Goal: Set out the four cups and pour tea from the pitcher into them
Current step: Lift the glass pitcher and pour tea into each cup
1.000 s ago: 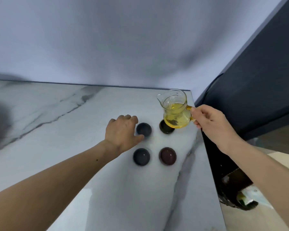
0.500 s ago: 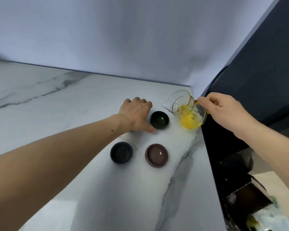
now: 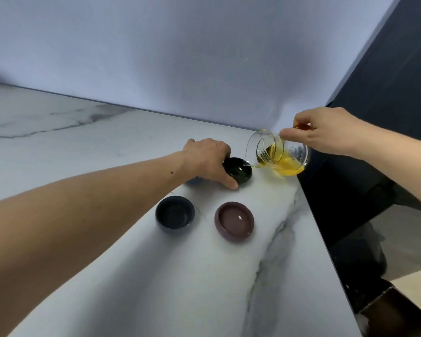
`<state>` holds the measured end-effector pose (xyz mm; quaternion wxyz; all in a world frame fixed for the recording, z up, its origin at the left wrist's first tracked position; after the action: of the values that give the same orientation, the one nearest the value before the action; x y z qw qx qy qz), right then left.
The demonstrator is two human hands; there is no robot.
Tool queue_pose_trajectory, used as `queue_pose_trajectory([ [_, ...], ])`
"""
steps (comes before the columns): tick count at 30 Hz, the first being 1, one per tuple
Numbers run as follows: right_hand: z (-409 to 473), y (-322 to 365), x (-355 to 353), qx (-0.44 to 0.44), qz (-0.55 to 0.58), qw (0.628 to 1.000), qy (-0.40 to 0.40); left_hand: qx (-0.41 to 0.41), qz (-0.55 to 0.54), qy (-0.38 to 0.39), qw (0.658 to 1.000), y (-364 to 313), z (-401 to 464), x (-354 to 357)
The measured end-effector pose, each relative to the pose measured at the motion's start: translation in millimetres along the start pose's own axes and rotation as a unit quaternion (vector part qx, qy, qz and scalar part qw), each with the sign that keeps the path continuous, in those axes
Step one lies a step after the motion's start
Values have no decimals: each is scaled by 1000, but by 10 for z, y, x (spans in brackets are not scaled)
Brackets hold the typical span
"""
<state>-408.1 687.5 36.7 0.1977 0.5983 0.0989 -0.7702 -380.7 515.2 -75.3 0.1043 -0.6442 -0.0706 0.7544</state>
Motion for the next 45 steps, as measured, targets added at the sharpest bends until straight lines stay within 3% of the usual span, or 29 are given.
queue_pose_trajectory([
  [30,129,502,-223,-166,-128,977,-38,-4,10,6,1000,-41,-101,-10],
  [40,140,520,-235,-160,-128,977,-49,-8,10,5,1000,-44,-109,6],
  [45,7,320,-141,-89,-63,994,-34,-5,14,11,1000,-43,-132,4],
])
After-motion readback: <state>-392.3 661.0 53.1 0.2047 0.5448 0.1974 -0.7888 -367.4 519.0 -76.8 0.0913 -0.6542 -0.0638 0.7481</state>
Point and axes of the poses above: each hand's wrist, its own z-axis towards the middle knuckle, its own x-axis out of the palm, y = z × x, the point moved 7 cm from there along z, towards the middle knuckle, and after that the axes turned 14 degrees about -y, right-handed, at the moved point
